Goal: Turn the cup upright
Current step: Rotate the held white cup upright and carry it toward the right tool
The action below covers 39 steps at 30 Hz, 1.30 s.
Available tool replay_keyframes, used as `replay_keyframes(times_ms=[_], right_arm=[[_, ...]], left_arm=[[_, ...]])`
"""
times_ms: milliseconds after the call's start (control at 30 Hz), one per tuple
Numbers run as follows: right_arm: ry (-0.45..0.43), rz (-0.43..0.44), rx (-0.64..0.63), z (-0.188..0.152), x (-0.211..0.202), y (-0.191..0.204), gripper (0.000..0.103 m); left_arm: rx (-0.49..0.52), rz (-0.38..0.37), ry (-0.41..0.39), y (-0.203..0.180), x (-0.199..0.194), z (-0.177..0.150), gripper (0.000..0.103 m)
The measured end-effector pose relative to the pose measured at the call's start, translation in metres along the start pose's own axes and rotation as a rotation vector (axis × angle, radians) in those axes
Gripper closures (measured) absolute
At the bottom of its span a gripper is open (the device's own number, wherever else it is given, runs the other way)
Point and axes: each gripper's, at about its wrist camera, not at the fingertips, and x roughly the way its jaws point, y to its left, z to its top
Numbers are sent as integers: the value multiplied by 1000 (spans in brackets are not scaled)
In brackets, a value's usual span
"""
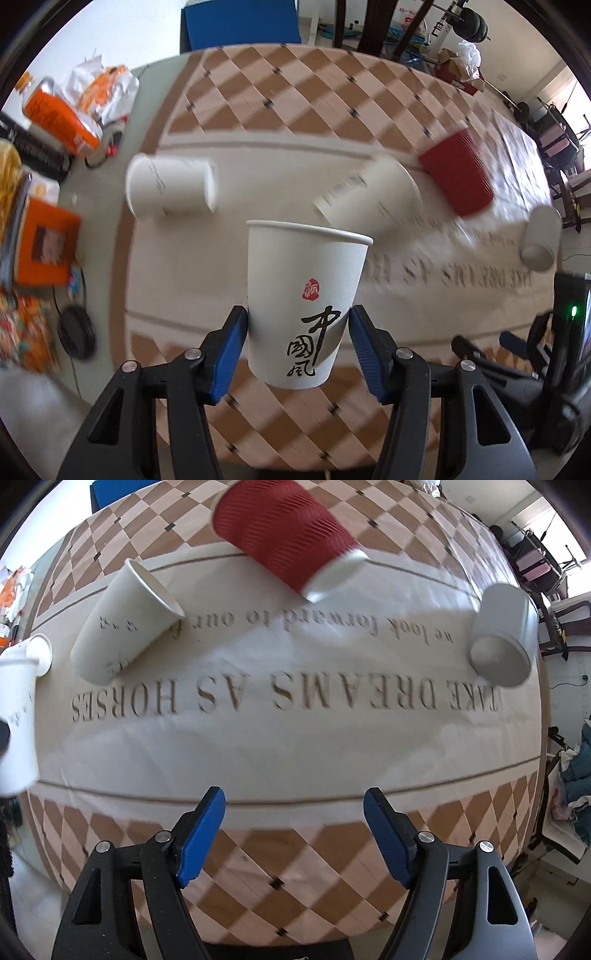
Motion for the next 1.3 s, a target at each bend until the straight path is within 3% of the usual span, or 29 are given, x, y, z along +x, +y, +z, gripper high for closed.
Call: replay_keyframes(times_ms=[200, 367, 533, 767, 1167, 1300], right_arm=[[7, 17, 44, -24, 0, -59, 21], [24, 11, 101, -45, 11, -120, 21], [49, -5, 160, -57, 34, -170, 21], [74, -19, 239, -62, 66, -231, 21], [74, -23, 277, -65, 79, -269, 21], [73, -23, 275, -66, 77, -271, 21]], left_arm=[[14, -47, 68, -53, 15, -44, 49], [30, -94, 121, -101, 35, -63, 49], [48, -138, 146, -142, 54, -65, 49], [39, -165, 157, -169, 75, -58, 49], [66, -134, 152, -181, 85, -56, 45], [91, -94, 149, -190, 91, -56, 32]])
